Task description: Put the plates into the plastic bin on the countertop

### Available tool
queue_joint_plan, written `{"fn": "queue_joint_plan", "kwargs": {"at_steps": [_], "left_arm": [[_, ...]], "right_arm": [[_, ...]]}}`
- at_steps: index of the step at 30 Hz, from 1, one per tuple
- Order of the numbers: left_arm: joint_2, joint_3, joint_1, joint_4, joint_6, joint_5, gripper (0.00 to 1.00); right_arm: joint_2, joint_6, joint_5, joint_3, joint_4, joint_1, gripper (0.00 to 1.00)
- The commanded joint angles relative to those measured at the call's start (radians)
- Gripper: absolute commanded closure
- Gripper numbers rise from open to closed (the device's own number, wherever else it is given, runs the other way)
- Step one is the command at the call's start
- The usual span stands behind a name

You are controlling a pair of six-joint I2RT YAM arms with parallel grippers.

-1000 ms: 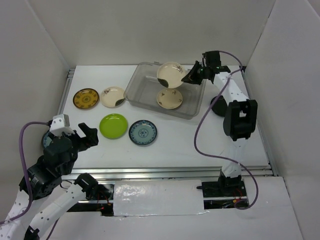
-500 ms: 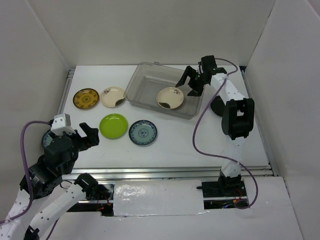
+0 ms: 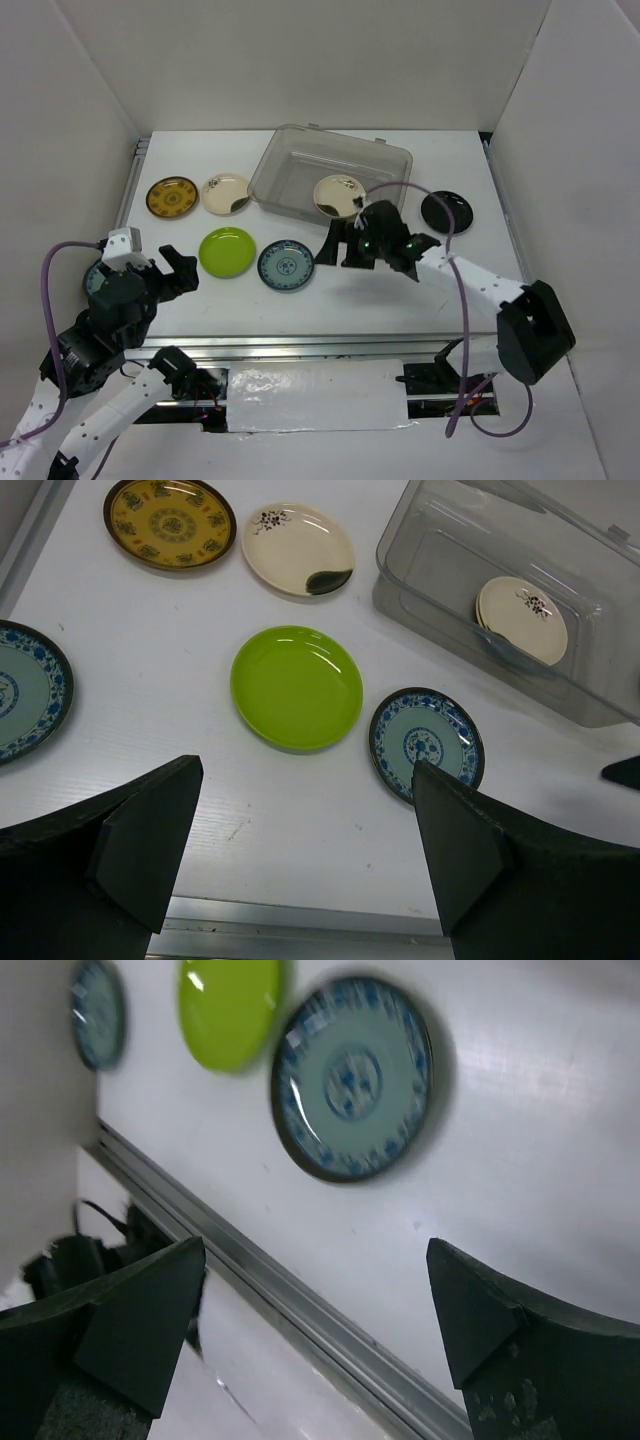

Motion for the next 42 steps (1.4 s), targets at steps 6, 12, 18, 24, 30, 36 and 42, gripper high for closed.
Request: {"fn": "queue_joint_plan", "kwargs": {"at_steps": [6,12,18,24,30,36,42], "left_arm": [[0.031,0.006,-0.003,0.038,0.015,-0.010,0.01],[0.021,0.006,-0.003,0.036,0.007,-0.017,0.01],[0.016,0.006,-0.002,0.038,0.012,-0.016,0.01],[0.013,0.004,-0.003,0.041,0.017,-0.008,0.01],[0.011,0.004,-0.003,0.039,0.012,-0.013,0.01],[0.022,0.006,-0.003,0.032,0.000,-0.027,0.01],[0.108,0.036,-0.003,-0.031,-0.065,-0.106,0.01]], "right_arm": [[0.213,0.199,0.066,-0.193,0.430,0.127,0.02],[0.458,0.307,0.158,-0.057,0.364,0.139,0.12],[0.587,0.397,0.173,0.023,0.339,0.150,0.61],[0.554,0.423,0.224,0.006,0.310,0.168,1.00],[0.355,0.445,0.285,-0.085,0.272,0.250,1.00],[0.035,0.393,0.371,-0.097,0.145,0.262,1.00],[0.058,0.195,0.271,0.179,-0.018,-0.047,1.00]]}}
